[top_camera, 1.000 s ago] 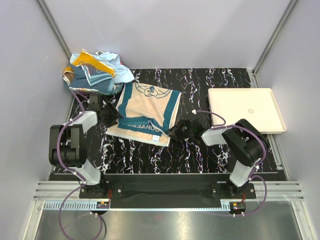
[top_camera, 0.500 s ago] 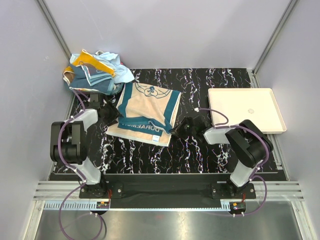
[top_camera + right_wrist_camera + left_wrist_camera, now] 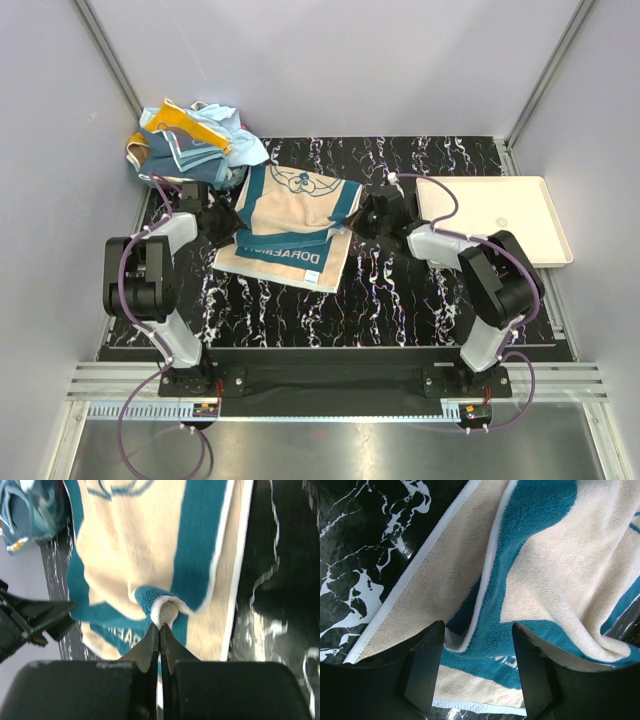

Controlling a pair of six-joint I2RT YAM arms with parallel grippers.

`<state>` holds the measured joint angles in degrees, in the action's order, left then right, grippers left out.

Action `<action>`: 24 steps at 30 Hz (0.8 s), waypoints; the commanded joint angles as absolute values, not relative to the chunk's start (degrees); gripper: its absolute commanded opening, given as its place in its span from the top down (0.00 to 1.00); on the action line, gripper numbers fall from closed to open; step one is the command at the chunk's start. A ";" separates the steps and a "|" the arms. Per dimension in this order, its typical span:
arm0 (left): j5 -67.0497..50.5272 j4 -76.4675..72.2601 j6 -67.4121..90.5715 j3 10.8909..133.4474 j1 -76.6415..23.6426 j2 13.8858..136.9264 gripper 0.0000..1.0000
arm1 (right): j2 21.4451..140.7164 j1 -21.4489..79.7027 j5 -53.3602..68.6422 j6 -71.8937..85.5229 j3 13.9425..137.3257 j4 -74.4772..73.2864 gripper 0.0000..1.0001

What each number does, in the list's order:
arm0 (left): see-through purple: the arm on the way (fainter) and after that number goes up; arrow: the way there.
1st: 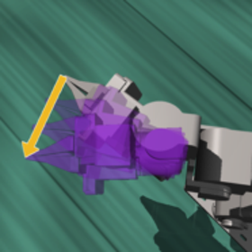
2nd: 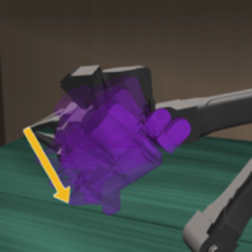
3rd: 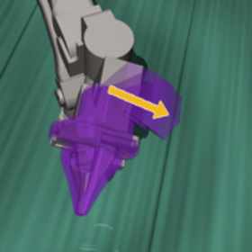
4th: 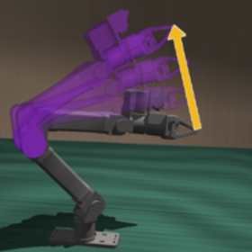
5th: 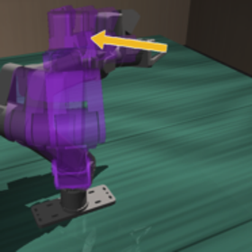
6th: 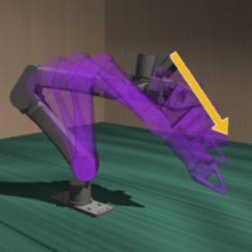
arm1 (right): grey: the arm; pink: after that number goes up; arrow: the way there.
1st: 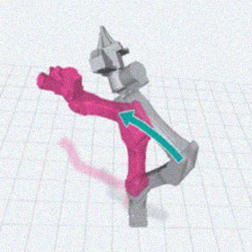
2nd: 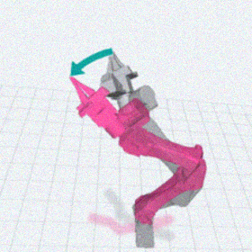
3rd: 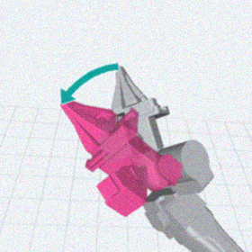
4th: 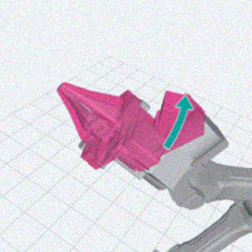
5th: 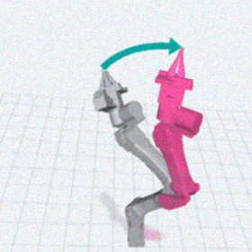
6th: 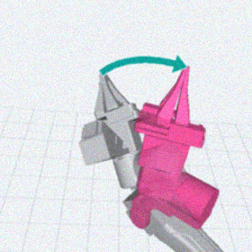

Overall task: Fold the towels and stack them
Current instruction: Fold the towel

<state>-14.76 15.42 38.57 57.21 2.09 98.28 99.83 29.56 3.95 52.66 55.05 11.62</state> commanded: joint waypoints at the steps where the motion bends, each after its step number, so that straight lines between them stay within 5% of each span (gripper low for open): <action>1: -16.08 14.41 36.83 59.94 1.67 97.82 0.38 | 103.70 27.43 2.81 47.29 61.41 10.29 1.00; 13: -9.32 21.97 32.61 61.44 0.44 95.63 0.41 | 112.41 23.55 5.27 43.42 69.34 8.44 1.00; 24: -12.48 14.33 30.94 59.32 -1.67 95.18 0.41 | 114.96 22.06 7.91 43.68 70.84 9.84 1.00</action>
